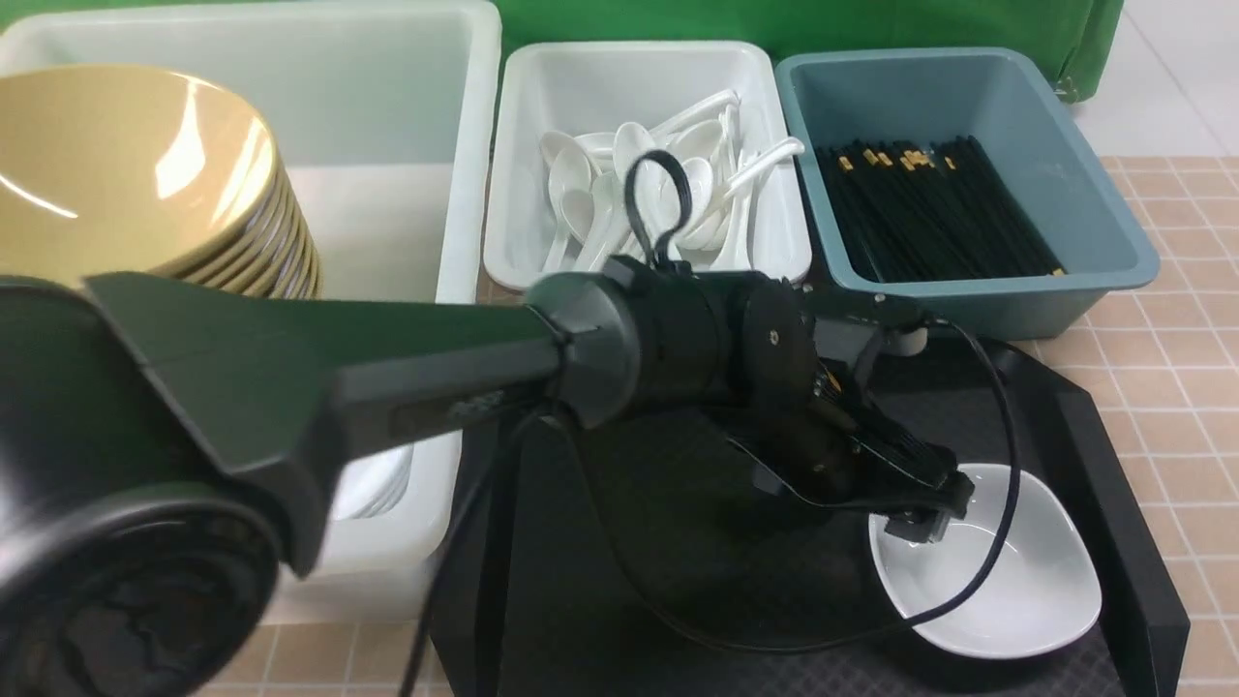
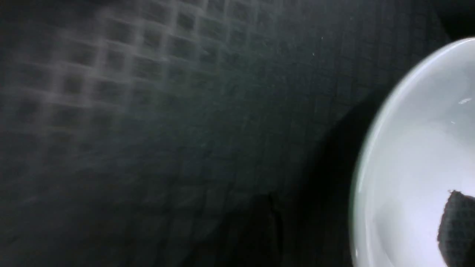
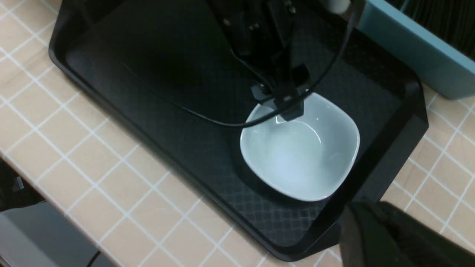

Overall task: On brown table put chopsticks spoon bowls plates into blue grey white boxes.
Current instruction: 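Grasp the small white bowl on the black tray by its rim with the left gripper, then place the white bowl into the white bin with the other dishes with the left gripper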

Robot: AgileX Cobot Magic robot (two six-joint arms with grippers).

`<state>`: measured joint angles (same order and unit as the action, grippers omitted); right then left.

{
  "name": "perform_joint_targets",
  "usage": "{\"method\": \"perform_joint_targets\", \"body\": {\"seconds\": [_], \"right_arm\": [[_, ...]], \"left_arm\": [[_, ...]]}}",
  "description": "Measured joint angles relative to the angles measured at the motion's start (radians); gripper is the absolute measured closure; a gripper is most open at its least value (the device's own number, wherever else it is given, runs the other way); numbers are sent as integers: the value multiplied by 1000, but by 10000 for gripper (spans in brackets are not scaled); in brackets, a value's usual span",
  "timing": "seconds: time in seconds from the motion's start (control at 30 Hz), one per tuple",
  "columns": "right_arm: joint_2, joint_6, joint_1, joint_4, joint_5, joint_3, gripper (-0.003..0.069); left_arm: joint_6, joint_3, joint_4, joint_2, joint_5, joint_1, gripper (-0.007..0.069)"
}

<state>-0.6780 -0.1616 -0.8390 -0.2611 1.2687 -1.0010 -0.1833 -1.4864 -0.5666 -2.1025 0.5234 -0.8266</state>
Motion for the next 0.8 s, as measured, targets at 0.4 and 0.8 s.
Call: {"method": "perform_joint_targets", "body": {"seconds": [0.4, 0.8], "right_arm": [[-21, 12, 0, -1, -53, 18, 615], [-351, 303, 0, 234, -221, -149, 612]], "left_arm": [[-61, -27, 35, 19, 66, -6, 590], [-50, -26, 241, 535, 412, 232, 619]]}}
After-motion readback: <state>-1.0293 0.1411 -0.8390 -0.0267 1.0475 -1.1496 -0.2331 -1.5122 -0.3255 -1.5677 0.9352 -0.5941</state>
